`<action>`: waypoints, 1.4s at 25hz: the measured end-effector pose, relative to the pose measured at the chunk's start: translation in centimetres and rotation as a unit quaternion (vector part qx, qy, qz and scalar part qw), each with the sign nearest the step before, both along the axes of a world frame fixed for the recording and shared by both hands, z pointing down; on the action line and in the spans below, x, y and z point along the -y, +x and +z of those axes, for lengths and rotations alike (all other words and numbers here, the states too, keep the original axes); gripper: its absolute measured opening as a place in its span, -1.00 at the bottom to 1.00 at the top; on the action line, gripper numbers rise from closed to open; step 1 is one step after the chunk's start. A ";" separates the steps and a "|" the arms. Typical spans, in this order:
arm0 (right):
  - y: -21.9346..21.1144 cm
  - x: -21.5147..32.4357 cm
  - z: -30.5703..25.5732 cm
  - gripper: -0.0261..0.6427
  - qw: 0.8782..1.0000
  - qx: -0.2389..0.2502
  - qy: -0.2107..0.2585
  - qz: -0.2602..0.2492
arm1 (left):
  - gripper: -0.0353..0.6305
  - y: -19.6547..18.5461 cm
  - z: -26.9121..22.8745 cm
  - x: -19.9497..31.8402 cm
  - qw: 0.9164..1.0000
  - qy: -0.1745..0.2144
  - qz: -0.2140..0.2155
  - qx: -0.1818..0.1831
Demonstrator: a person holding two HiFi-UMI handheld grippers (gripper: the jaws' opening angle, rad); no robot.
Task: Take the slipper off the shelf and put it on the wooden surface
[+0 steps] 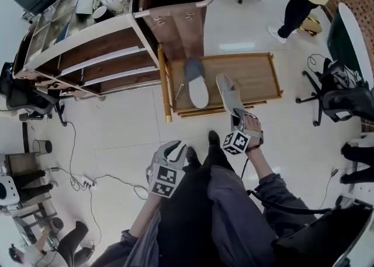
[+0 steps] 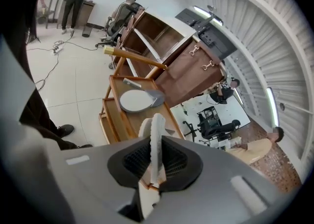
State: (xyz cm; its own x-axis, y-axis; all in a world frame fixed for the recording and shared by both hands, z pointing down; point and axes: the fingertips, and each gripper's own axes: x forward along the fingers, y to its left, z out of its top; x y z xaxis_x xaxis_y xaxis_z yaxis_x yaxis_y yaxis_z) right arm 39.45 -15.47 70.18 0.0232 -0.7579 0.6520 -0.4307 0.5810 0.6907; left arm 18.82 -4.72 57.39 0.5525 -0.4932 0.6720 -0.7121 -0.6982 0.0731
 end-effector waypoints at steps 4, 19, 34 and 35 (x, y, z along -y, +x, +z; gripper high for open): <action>0.0 4.0 3.8 -0.81 0.999 -0.009 -0.034 -0.026 | -0.70 0.3 0.1 3.0 0.999 -0.005 -0.050 0.006; -1.3 3.2 13.3 -0.12 0.969 0.039 -0.215 -0.112 | -0.70 4.2 -0.7 8.5 0.991 -0.020 -0.132 0.023; 1.4 2.4 2.7 -0.51 0.987 0.118 -0.059 -0.086 | -0.70 8.7 1.0 1.9 0.991 -0.054 -0.117 0.023; 1.5 1.7 2.2 -0.57 0.988 0.122 -0.049 -0.083 | -0.70 8.9 1.1 1.0 0.992 -0.055 -0.113 0.021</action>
